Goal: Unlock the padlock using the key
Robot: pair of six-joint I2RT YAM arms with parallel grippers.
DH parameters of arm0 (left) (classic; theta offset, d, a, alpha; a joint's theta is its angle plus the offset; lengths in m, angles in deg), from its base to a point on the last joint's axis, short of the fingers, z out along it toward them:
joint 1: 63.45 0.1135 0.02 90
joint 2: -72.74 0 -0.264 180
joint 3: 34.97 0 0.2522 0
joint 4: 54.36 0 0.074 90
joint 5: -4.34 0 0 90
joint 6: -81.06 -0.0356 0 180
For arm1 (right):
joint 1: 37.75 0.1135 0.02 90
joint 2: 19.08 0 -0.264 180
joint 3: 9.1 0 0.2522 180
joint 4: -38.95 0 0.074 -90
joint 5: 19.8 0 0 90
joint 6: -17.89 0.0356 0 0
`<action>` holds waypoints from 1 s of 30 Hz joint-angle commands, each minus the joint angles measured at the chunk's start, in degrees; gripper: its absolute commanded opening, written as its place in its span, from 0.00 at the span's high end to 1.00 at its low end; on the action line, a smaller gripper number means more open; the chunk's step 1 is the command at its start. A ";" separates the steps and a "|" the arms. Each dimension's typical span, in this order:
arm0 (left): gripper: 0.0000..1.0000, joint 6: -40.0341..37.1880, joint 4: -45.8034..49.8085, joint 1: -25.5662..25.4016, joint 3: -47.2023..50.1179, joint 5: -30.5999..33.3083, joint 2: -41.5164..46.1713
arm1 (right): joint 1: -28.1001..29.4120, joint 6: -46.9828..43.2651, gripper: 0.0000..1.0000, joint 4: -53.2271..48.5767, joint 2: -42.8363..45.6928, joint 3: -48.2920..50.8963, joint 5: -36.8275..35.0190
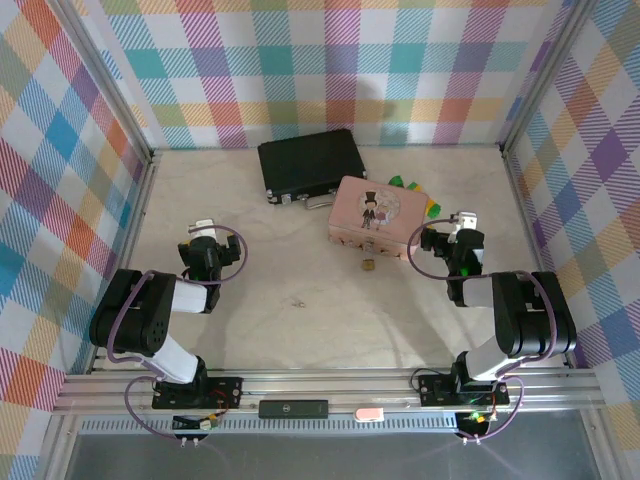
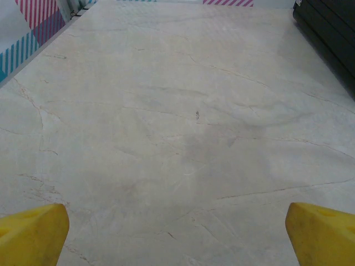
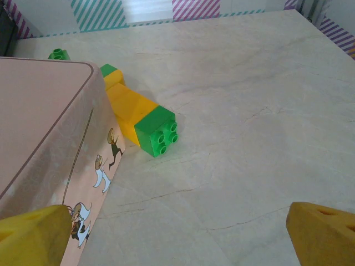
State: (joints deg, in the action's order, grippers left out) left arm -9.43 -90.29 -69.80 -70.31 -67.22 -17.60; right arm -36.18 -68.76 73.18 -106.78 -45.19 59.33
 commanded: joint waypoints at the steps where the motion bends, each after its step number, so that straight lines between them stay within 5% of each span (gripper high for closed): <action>1: 0.01 0.49 -1.46 -0.06 -0.95 -0.78 -0.01 | 0.42 -0.53 0.01 1.58 -0.06 -0.09 1.21; 25: 0.01 0.49 -1.66 -0.03 -0.89 -0.81 0.00 | 0.41 -0.74 0.01 1.53 0.18 0.02 1.41; 30: 0.00 -0.20 1.69 -0.71 -0.66 0.34 5.07 | 1.07 -1.26 0.01 -10.15 4.26 -4.48 0.73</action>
State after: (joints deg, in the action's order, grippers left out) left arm -9.46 -89.40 -69.82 -70.31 -67.18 -16.31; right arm -36.01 -69.19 69.11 -105.60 -46.39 59.70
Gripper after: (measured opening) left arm 0.995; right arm 0.989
